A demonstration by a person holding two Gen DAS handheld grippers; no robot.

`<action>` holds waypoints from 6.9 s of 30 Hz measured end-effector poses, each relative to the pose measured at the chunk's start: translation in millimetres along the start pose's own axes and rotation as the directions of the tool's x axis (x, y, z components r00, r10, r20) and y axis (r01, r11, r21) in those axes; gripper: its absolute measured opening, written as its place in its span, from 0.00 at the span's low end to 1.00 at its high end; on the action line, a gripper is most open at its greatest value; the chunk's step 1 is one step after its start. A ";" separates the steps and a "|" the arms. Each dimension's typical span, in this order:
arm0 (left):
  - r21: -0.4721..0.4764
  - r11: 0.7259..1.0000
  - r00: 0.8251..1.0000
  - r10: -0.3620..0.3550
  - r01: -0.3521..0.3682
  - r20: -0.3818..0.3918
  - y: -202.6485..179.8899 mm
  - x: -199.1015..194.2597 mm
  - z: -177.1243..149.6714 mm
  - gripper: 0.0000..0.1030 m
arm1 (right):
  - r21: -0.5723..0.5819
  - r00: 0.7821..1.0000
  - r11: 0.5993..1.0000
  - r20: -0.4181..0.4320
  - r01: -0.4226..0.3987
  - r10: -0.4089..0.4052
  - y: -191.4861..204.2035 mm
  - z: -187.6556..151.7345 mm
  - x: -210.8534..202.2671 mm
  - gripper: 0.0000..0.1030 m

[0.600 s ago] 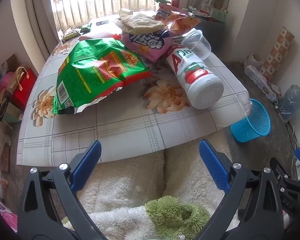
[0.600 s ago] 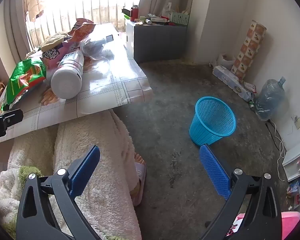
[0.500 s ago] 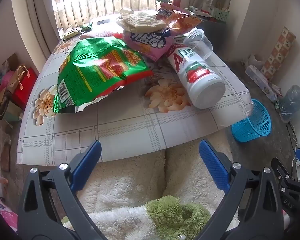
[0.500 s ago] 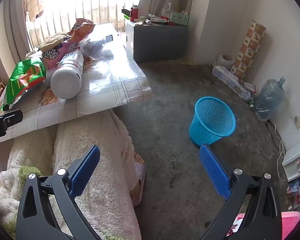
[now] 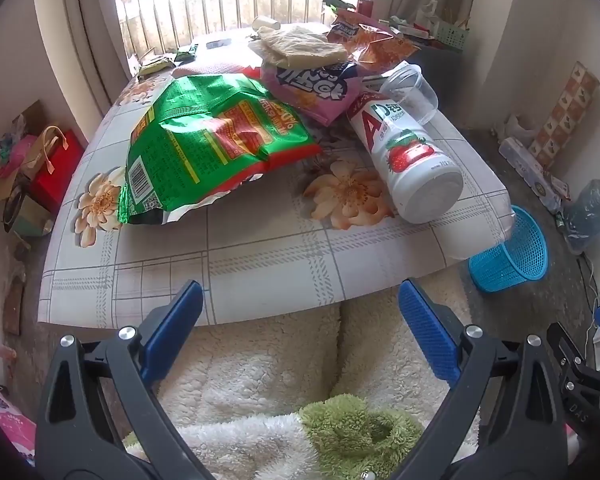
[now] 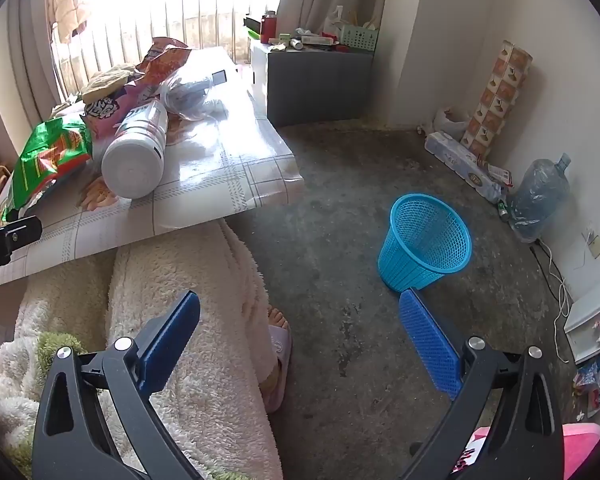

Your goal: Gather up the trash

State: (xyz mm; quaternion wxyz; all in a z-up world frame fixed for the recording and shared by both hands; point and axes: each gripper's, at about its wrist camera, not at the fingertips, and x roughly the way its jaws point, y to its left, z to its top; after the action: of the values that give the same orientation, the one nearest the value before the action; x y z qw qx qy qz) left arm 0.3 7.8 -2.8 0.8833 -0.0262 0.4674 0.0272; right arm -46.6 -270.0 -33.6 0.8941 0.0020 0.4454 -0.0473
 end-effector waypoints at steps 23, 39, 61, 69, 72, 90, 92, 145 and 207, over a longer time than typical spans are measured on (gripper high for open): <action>-0.004 1.000 1.000 0.002 -0.002 0.001 0.3 -0.5 2.4 0.92 | 0.005 1.000 1.000 0.003 0.005 -0.005 -4.8 3.0 -1.2 0.94; -0.001 1.000 1.000 0.003 -0.003 -0.005 -0.5 0.1 3.2 0.92 | 0.009 1.000 1.000 0.008 0.007 -0.008 -4.4 2.1 -0.9 0.94; -0.001 1.000 1.000 0.004 -0.004 -0.006 -0.6 0.6 2.8 0.92 | 0.019 1.000 1.000 0.009 0.008 -0.009 -6.1 3.7 -0.6 0.94; -0.001 1.000 1.000 0.004 -0.004 -0.005 -0.6 0.6 2.9 0.92 | 0.022 1.000 1.000 0.011 0.009 -0.009 -6.6 3.7 -0.8 0.94; 0.000 1.000 1.000 0.006 -0.006 -0.005 -0.2 1.3 2.2 0.92 | 0.023 1.000 1.000 0.011 0.009 -0.009 -6.6 3.7 -0.8 0.94; 0.089 0.984 0.936 -0.177 0.157 0.305 37.1 -11.9 15.4 0.92 | 0.075 0.991 0.996 0.124 -0.048 0.039 9.3 35.6 6.0 0.94; 0.094 0.980 0.916 -0.196 0.174 0.351 47.0 -13.7 17.8 0.92 | 0.075 0.989 0.995 0.136 -0.065 0.054 14.3 43.6 8.2 0.94; 0.501 0.660 0.731 0.107 -0.559 0.674 54.9 28.5 28.1 0.00 | 0.135 0.823 0.812 0.141 -0.567 0.551 79.7 222.6 102.4 0.94; 0.299 0.570 0.544 0.327 -0.766 0.773 77.3 -7.7 75.9 0.09 | -0.248 0.849 0.941 0.423 -0.228 0.317 155.3 280.8 4.6 0.18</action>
State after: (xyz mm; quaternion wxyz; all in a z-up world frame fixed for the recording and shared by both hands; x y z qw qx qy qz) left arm 52.9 90.2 44.6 0.8809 0.4282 0.0985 0.1757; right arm 193.2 -128.6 126.2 0.9672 -0.0304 0.2199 0.1238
